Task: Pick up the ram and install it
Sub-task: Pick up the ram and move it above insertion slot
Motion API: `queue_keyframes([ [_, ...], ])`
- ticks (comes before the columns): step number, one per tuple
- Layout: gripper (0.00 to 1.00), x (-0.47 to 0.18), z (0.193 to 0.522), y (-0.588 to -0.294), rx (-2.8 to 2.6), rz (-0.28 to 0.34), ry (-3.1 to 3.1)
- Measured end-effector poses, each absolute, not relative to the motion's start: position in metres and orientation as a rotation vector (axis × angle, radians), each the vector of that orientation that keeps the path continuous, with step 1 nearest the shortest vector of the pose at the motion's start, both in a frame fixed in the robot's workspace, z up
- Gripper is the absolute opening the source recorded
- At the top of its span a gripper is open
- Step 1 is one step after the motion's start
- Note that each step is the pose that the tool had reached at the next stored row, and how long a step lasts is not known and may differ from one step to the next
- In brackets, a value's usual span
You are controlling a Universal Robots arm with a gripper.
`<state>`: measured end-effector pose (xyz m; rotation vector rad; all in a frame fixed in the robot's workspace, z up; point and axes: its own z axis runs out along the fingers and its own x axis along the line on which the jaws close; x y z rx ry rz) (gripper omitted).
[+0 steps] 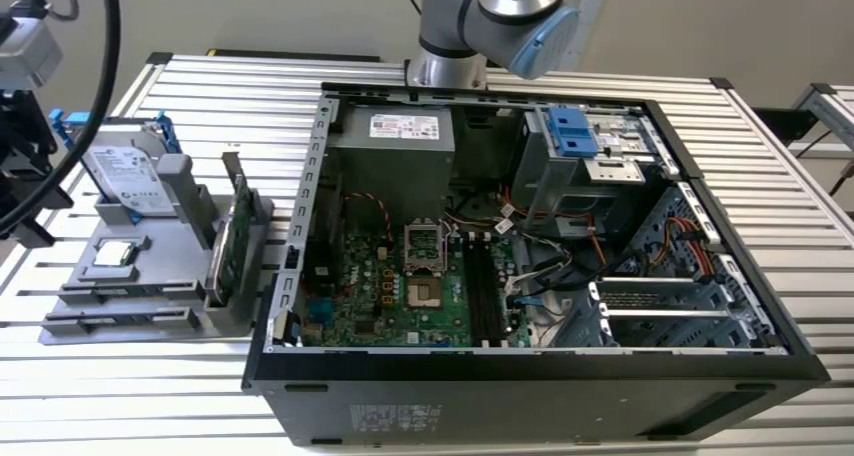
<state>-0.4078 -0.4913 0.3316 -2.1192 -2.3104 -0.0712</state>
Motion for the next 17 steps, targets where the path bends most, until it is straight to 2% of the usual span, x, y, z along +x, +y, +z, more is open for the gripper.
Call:
queue_keyframes([
  [17,1.0,-0.4078,0.3272,-0.4913,-2.114,-0.071,-2.315],
])
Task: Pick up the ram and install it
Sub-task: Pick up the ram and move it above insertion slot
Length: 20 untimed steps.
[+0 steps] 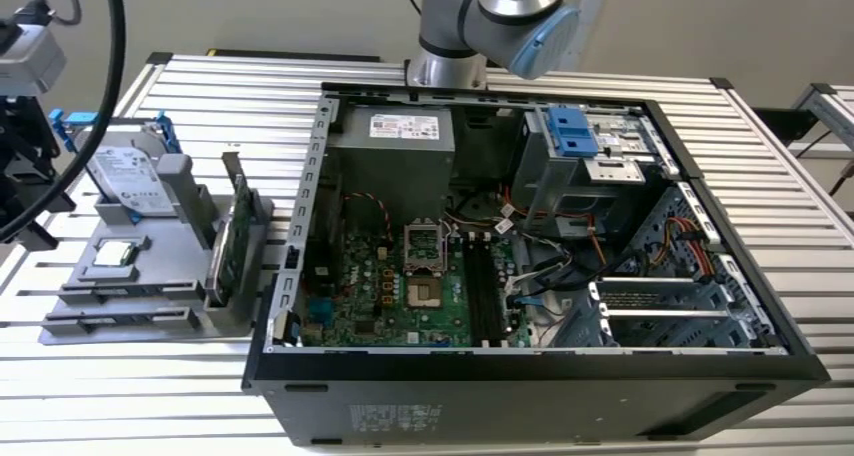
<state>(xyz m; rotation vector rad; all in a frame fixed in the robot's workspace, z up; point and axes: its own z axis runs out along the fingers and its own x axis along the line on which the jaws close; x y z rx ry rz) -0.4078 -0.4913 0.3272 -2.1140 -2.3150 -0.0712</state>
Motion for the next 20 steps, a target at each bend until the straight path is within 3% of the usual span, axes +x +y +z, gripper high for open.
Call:
queue_keyframes([
  [20,1.0,-0.4078,0.3225,-0.4913,-2.109,-0.071,-2.32],
])
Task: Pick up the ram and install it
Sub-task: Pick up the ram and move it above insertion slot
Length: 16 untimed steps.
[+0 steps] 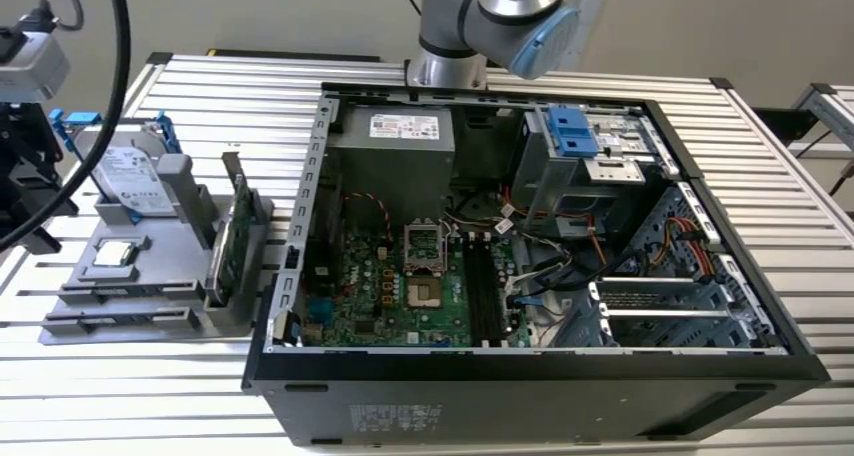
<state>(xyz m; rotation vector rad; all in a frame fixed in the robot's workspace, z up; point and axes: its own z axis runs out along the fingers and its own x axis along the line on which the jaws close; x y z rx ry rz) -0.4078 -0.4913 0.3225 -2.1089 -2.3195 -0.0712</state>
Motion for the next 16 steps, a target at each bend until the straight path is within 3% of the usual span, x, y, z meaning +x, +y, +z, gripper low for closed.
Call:
queue_keyframes([
  [16,1.0,-0.4077,0.3204,-0.4913,-2.107,-0.071,-2.321],
])
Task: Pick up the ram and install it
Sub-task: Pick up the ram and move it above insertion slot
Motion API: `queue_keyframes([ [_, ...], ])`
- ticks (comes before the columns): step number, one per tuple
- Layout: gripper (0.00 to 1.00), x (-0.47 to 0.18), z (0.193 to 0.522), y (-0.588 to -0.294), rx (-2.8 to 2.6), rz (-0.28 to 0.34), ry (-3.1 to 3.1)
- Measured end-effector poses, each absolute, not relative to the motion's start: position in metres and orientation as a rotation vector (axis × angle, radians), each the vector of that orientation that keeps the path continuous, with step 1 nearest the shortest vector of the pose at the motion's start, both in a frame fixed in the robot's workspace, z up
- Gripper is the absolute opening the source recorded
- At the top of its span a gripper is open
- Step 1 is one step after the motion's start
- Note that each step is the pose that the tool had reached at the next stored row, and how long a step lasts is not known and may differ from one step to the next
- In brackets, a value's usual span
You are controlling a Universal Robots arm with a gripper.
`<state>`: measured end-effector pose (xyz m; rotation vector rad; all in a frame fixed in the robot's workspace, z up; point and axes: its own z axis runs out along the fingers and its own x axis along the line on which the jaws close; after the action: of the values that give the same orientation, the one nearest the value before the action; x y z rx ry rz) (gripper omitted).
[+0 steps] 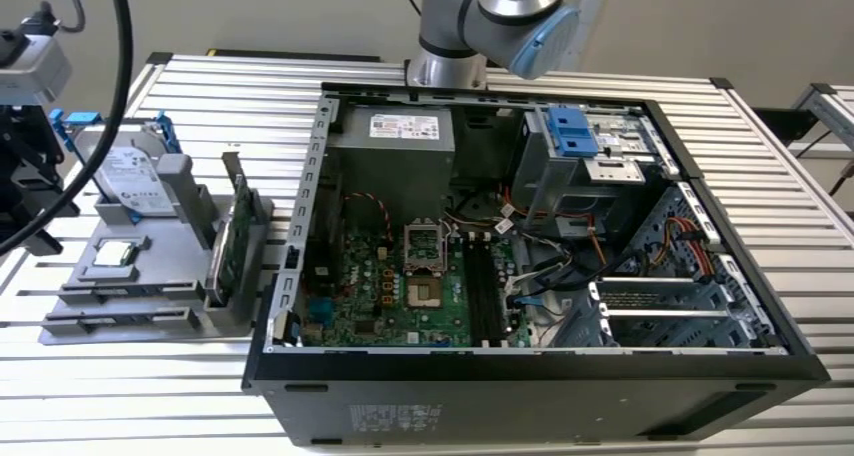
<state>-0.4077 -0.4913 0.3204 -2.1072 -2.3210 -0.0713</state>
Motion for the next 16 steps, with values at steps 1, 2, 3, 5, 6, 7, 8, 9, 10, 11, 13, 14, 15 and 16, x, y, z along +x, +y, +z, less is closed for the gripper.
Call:
queue_keyframes([
  [1,1.0,-0.4077,0.3201,-0.4913,-2.107,-0.071,-2.321],
  [2,1.0,-0.4077,0.3198,-0.4914,-2.107,-0.071,-2.321],
  [3,1.0,-0.4077,0.3195,-0.4913,-2.107,-0.071,-2.321],
  [5,1.0,-0.4077,0.3188,-0.4913,-2.107,-0.071,-2.321],
  [6,1.0,-0.4077,0.3184,-0.4913,-2.107,-0.071,-2.321],
  [7,1.0,-0.4077,0.3181,-0.4913,-2.107,-0.071,-2.321],
  [8,1.0,-0.4078,0.3178,-0.4913,-2.107,-0.071,-2.321],
  [9,1.0,-0.4079,0.3175,-0.4912,-2.108,-0.071,-2.321],
  [10,1.0,-0.4079,0.3172,-0.4912,-2.108,-0.071,-2.321],
  [11,1.0,-0.4079,0.317,-0.4912,-2.108,-0.071,-2.321],
  [13,1.0,-0.4078,0.3165,-0.4913,-2.107,-0.071,-2.321],
  [14,1.0,-0.4078,0.3162,-0.4913,-2.107,-0.071,-2.321],
  [15,1.0,-0.4078,0.316,-0.4913,-2.107,-0.071,-2.321],
  [16,1.0,-0.4078,0.3158,-0.4913,-2.107,-0.071,-2.321],
])
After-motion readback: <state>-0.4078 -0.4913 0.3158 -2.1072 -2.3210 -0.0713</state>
